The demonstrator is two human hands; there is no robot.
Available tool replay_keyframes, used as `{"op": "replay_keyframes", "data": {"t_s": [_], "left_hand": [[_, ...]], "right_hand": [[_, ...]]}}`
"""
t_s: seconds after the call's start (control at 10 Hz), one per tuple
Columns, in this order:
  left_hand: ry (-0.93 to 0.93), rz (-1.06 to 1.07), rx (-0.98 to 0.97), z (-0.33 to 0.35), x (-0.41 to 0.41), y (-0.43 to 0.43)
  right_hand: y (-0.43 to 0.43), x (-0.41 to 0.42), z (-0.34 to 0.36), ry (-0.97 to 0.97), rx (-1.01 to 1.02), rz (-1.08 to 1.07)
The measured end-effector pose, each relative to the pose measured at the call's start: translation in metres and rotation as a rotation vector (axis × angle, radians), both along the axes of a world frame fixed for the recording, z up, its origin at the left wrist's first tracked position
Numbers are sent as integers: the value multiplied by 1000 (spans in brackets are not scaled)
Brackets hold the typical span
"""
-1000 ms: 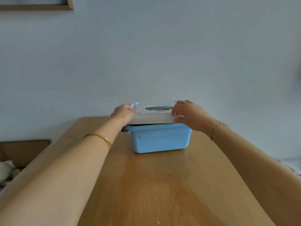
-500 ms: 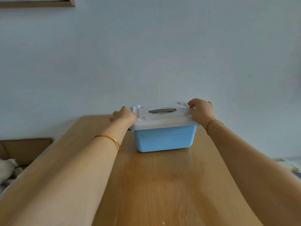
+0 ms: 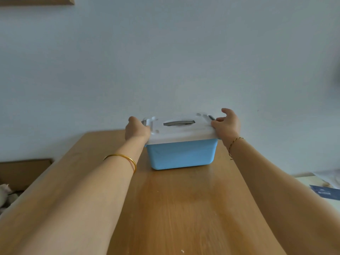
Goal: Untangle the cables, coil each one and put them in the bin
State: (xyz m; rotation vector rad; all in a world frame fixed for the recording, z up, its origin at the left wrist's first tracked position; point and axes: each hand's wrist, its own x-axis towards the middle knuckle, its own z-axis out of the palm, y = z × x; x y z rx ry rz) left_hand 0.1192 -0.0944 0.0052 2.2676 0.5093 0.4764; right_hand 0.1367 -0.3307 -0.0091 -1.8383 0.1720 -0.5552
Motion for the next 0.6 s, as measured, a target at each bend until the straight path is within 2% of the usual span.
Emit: {"op": "replay_keyframes", "data": {"t_s": [0.2,0.4,0.5,0.6], "left_hand": [[9,-45,167,1,3,3],[-21,-63,229,0,3,5],[-40,-58,193,-1,-2,5],[-105,-50,11,-4,-2,8]], "right_hand": [[0,0,-1,-59,-97,18],[-3,1,0,-86,-199,41],[-5,4,-4,-101,-210,52],[-10,5,-4,-89,-82,94]]}}
